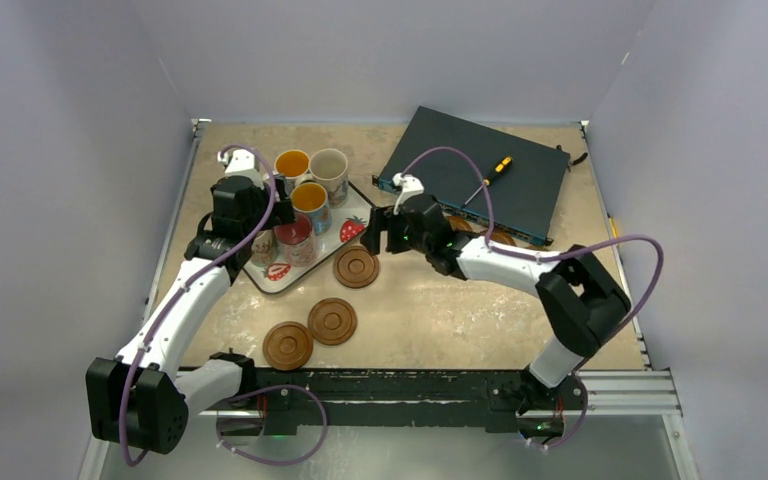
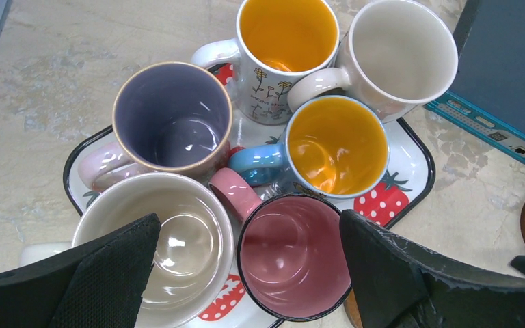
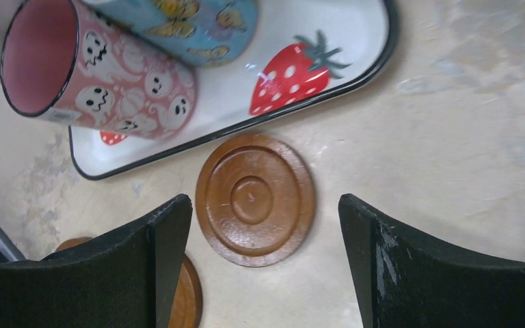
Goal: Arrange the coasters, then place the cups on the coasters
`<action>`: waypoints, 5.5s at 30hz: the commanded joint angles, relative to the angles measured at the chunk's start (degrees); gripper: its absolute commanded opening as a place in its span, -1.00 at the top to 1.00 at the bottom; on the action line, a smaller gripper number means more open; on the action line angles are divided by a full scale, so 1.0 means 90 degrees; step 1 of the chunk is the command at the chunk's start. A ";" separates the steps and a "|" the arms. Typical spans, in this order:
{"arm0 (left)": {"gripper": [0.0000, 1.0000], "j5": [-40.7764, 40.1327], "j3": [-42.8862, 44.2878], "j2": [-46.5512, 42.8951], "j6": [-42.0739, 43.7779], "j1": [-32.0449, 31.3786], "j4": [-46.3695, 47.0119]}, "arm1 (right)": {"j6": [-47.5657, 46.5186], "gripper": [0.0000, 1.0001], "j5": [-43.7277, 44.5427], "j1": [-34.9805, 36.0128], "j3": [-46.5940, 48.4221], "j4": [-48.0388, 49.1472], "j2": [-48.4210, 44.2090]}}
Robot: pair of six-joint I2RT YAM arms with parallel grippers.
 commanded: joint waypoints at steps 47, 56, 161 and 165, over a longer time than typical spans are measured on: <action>-0.95 -0.0515 0.0195 -0.0291 -0.0148 -0.0017 0.0057 | 0.0465 -0.46 0.1005 -0.0138 0.1071 -0.1065 0.1904; -0.95 -0.0515 0.0191 -0.0303 -0.0148 -0.0018 0.0057 | 0.0277 -0.46 0.1290 -0.0543 0.1106 -0.1131 0.1829; -0.96 -0.0154 0.0126 -0.0450 -0.0080 -0.0026 0.0182 | 0.0056 -0.56 0.0183 0.2992 0.1488 -0.1669 0.2031; -0.96 -0.0182 0.0127 -0.0471 -0.0092 -0.0024 0.0176 | 0.0069 -0.55 0.0326 0.2842 0.1442 -0.1783 0.2060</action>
